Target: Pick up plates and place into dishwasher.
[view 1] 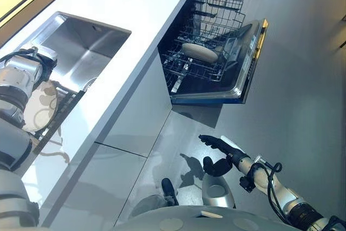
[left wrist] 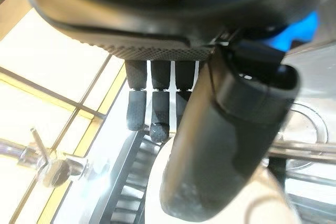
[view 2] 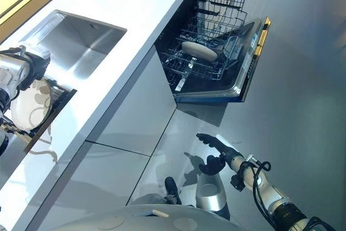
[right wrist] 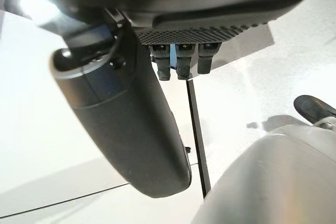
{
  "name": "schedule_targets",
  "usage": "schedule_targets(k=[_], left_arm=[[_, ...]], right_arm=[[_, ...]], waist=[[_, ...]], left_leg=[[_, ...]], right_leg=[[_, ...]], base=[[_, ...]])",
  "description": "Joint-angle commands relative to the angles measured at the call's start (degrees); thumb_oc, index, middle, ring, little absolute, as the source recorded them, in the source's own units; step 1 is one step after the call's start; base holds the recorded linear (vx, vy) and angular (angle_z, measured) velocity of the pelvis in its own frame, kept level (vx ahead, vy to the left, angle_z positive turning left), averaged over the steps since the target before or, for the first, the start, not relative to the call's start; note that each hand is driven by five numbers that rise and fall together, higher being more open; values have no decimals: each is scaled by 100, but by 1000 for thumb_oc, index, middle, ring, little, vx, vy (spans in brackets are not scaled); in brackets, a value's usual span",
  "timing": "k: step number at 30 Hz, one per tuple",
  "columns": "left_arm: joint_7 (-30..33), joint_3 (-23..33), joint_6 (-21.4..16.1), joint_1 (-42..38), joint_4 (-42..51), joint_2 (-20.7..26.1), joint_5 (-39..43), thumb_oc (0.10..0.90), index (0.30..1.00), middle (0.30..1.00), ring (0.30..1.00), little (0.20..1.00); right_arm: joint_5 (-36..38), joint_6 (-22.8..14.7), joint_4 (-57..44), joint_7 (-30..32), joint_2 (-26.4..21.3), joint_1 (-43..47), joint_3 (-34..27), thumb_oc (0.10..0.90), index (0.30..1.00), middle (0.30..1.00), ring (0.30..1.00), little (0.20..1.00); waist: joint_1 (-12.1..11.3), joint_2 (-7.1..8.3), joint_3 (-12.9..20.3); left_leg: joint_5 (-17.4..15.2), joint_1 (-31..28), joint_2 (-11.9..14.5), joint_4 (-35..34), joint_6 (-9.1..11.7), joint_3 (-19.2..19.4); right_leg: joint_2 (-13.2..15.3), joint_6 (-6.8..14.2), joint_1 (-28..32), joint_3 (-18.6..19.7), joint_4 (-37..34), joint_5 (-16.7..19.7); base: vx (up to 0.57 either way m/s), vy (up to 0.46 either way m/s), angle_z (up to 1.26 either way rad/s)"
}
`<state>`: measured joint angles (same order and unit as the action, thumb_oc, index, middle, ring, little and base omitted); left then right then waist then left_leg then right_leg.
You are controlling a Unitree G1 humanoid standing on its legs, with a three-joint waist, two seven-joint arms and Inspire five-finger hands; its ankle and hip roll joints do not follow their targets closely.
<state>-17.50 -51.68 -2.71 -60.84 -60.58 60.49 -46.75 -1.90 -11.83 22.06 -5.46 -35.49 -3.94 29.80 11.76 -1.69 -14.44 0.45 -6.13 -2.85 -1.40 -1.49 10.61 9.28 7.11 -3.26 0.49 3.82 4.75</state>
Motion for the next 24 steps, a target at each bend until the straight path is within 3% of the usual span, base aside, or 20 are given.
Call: schedule_targets(k=[1, 2, 3, 6, 8, 14, 24], left_arm=[[409, 287, 644, -654, 97, 781, 462, 210, 394, 394, 394, 310], [502, 410, 772, -613, 145, 800, 704, 668, 787, 787, 787, 768], [574, 503, 838, -595, 172, 816, 889, 800, 900, 900, 900, 900], [556, 935, 1177, -466, 297, 895, 2060, 800, 900, 900, 900, 900], [458, 1573, 1584, -127, 392, 818, 2889, 800, 900, 900, 900, 900], [687, 2528, 1639, 721, 470, 839, 3351, 800, 900, 900, 900, 900], [907, 2926, 1567, 1161, 572, 749, 3622, 800, 900, 900, 900, 900]], right_arm=[[125, -445, -512, 21, 27, 134, 76, 800, 900, 900, 900, 900], [123, -425, -543, 26, 37, 132, 76, 800, 900, 900, 900, 900], [127, -412, -560, 28, 43, 131, 76, 800, 900, 900, 900, 900], [121, -413, -590, 37, 61, 103, 44, 800, 900, 900, 900, 900], [79, -352, -633, 36, 136, 85, -1, 800, 900, 900, 900, 900], [70, -277, -706, -13, 187, 44, -112, 800, 900, 900, 900, 900], [113, -279, -718, -76, 190, 48, -141, 800, 900, 900, 900, 900]], waist=[[-49, -153, 622], [-71, -141, 632], [-86, -131, 639], [-143, -98, 668], [-198, -60, 682], [-284, -10, 695], [-339, 49, 715]], left_leg=[[-723, -12, -229, 182, -133, -45], [-722, -19, -225, 181, -132, -58], [-722, -23, -219, 182, -129, -64], [-725, -41, -199, 179, -121, -84], [-734, -66, -188, 179, -122, -107], [-741, -88, -143, 193, -106, -148], [-741, -92, -111, 235, -91, -122]], right_leg=[[-324, 352, -403, 107, 125, -11], [-332, 351, -370, 94, 107, -29], [-337, 351, -352, 85, 98, -39], [-346, 354, -272, 42, 46, -58], [-365, 355, -202, 7, 15, -82], [-379, 352, -141, -66, 4, -130], [-375, 312, -41, -135, -5, -171]], base=[[-50, -75, 8], [-49, -70, 12], [-46, -66, 16], [-39, -56, 12], [-32, -45, 9], [-30, -27, 11], [-8, -2, 2]])
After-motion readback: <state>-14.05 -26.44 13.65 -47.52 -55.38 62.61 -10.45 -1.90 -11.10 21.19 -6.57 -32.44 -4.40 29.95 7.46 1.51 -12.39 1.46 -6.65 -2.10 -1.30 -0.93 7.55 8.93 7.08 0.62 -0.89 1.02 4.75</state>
